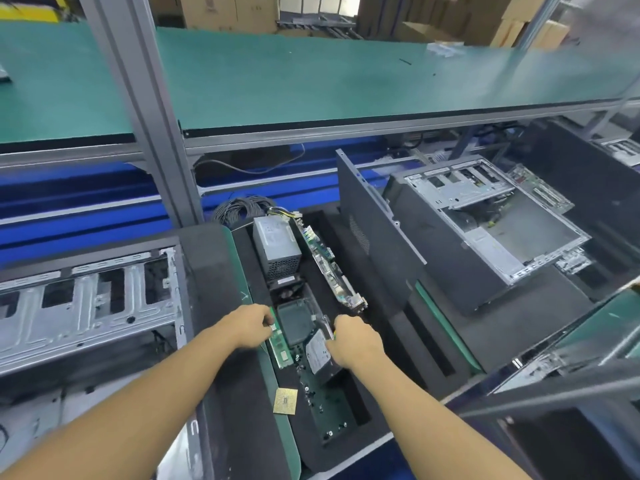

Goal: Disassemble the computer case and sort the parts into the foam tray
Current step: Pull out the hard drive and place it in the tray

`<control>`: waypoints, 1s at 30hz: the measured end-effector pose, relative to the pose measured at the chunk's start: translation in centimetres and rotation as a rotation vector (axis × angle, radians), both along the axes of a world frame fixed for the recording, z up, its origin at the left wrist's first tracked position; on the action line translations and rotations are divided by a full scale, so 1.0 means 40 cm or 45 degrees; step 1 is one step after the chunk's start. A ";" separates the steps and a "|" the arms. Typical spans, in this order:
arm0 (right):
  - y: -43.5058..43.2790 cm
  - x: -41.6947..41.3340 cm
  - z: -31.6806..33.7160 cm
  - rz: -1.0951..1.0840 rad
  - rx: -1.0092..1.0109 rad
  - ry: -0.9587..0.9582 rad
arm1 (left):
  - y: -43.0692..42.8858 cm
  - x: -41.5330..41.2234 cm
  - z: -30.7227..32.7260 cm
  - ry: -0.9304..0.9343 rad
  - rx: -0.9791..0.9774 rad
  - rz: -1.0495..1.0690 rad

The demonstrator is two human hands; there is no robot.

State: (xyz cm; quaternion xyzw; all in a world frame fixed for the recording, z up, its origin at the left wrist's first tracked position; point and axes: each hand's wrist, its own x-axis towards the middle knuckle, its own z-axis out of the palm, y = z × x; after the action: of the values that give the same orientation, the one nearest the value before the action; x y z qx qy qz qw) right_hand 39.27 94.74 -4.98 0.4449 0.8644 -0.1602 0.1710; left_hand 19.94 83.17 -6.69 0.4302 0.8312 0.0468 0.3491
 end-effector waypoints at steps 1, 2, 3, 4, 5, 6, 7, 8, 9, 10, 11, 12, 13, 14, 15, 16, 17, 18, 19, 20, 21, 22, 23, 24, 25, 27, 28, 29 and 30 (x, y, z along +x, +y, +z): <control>0.000 0.003 -0.017 -0.027 -0.015 -0.001 | -0.001 0.002 0.000 -0.008 -0.001 -0.003; 0.002 0.006 -0.030 -0.057 -0.030 -0.004 | -0.002 0.003 -0.001 -0.017 -0.001 -0.005; 0.004 0.010 -0.042 -0.086 -0.041 -0.007 | -0.001 0.005 -0.001 -0.025 -0.001 -0.009; 0.007 0.015 -0.052 -0.115 -0.051 -0.009 | -0.002 0.006 -0.001 -0.030 -0.001 -0.014; 0.010 0.019 -0.062 -0.141 -0.054 -0.007 | -0.002 0.007 -0.001 -0.033 -0.001 -0.022; 0.013 0.024 -0.070 -0.162 -0.056 -0.006 | -0.002 0.008 0.000 -0.035 0.000 -0.034; 0.015 0.029 -0.078 -0.175 -0.056 -0.008 | -0.002 0.009 0.001 -0.036 0.002 -0.045; 0.017 0.034 -0.085 -0.185 -0.060 -0.012 | -0.002 0.012 0.004 -0.038 0.001 -0.051; 0.018 0.038 -0.091 -0.192 -0.068 -0.014 | -0.002 0.014 0.005 -0.041 -0.002 -0.055; 0.019 0.040 -0.096 -0.196 -0.078 -0.010 | -0.002 0.017 0.006 -0.045 -0.008 -0.056; 0.021 0.041 -0.099 -0.193 -0.082 -0.003 | -0.001 0.020 0.005 -0.050 -0.012 -0.056; 0.022 0.039 -0.102 -0.185 -0.079 0.006 | -0.001 0.023 0.006 -0.056 -0.017 -0.055; 0.021 0.037 -0.103 -0.177 -0.073 0.020 | 0.001 0.026 0.006 -0.061 -0.023 -0.055; 0.020 0.035 -0.103 -0.173 -0.063 0.032 | 0.002 0.029 0.007 -0.064 -0.029 -0.058; 0.017 0.033 -0.104 -0.172 -0.049 0.038 | 0.004 0.032 0.008 -0.062 -0.033 -0.062; 0.013 0.031 -0.107 -0.171 -0.033 0.035 | 0.004 0.035 0.009 -0.060 -0.036 -0.067; 0.009 0.030 -0.111 -0.167 -0.018 0.031 | 0.003 0.037 0.009 -0.058 -0.039 -0.069; 0.006 0.028 -0.115 -0.162 -0.008 0.033 | 0.001 0.039 0.010 -0.056 -0.041 -0.070; 0.004 0.027 -0.119 -0.157 -0.006 0.041 | -0.001 0.039 0.010 -0.057 -0.043 -0.068; 0.004 0.027 -0.121 -0.153 -0.010 0.054 | -0.004 0.039 0.010 -0.060 -0.044 -0.065; 0.006 0.025 -0.123 -0.148 -0.019 0.067 | -0.007 0.038 0.010 -0.063 -0.046 -0.062; 0.009 0.025 -0.123 -0.146 -0.028 0.074 | -0.010 0.037 0.012 -0.064 -0.049 -0.061; 0.011 0.024 -0.121 -0.148 -0.031 0.072 | -0.012 0.036 0.013 -0.061 -0.052 -0.056; 0.012 0.021 -0.118 -0.153 -0.027 0.064 | -0.015 0.035 0.014 -0.052 -0.050 -0.048; 0.009 0.015 -0.113 -0.152 -0.016 0.054 | -0.018 0.034 0.017 -0.042 -0.045 -0.032; -0.005 -0.006 -0.096 -0.110 0.009 0.063 | -0.024 0.031 0.023 -0.028 -0.013 0.024; -0.014 -0.020 -0.083 -0.088 0.005 0.094 | -0.028 0.029 0.026 -0.025 0.011 0.054; -0.024 -0.034 -0.065 -0.072 -0.021 0.138 | -0.031 0.028 0.030 -0.028 0.035 0.081; -0.034 -0.050 -0.044 -0.054 -0.060 0.189 | -0.034 0.026 0.034 -0.035 0.061 0.104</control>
State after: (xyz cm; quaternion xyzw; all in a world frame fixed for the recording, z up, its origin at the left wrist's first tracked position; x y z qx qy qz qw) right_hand 37.25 93.37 -6.73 0.4459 0.8610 -0.2168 0.1134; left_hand 21.00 81.80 -5.32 0.4035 0.8418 0.0868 0.3479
